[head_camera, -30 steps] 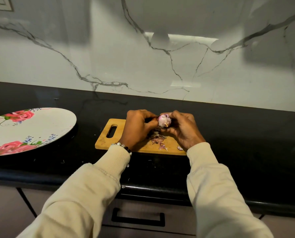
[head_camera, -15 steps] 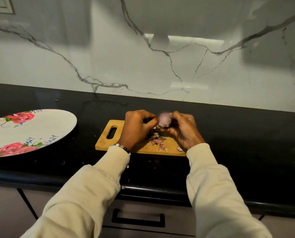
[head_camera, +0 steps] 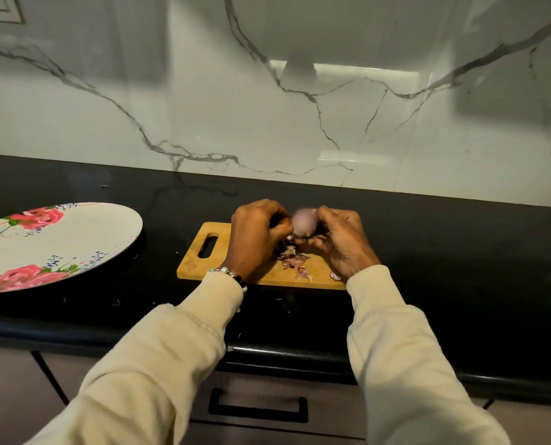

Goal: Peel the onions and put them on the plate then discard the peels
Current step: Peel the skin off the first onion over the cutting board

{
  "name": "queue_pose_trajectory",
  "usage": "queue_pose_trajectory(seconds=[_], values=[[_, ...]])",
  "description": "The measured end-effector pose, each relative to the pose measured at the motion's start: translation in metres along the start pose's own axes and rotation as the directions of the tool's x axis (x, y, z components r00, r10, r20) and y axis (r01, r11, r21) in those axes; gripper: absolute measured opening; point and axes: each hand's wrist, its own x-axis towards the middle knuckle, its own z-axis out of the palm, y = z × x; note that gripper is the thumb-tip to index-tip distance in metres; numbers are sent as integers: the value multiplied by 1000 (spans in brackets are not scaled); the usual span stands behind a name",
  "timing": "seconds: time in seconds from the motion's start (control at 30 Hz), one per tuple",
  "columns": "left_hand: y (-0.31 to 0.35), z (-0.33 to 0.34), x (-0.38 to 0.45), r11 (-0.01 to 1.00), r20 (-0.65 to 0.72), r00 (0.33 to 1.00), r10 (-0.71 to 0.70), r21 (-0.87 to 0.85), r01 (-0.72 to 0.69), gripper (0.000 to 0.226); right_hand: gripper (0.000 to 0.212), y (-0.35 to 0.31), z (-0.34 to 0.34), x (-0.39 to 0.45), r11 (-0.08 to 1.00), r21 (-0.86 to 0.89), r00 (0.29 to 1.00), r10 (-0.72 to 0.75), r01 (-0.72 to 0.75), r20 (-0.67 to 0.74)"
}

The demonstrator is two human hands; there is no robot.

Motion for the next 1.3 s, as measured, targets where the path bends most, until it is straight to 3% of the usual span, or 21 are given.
queue_pose_trajectory(seconds=[0.17,0.33,0.5,0.7,0.87,1.03,1.3], values=[[4,-3,3,998,2,999,-51,-21,51,2,17,-3,-2,-1,974,224,1000,16,-19,12],[3,-6,2,985,-41,989,-142,-100,137,8,11,-3,-13,5,864,499,997,82,-67,-8],[-5,-2,1,999,-2,1000,-10,-48,10,23,17,-3,-14,7,858,490,987,154,-155,43],[-2,0,0,995,69,996,-59,-74,65,42,11,-3,-11,3,866,474,987,148,-157,55],[3,-4,1,976,61,993,-99,-191,108,19,15,-3,-10,2,931,349,992,70,-103,105],[4,-3,0,852,102,951,-292,-423,307,15,16,-4,-9,0,958,279,992,30,-63,122],[8,-7,-1,822,122,939,-322,-457,341,10,14,-4,-8,-2,958,277,992,42,-75,123]])
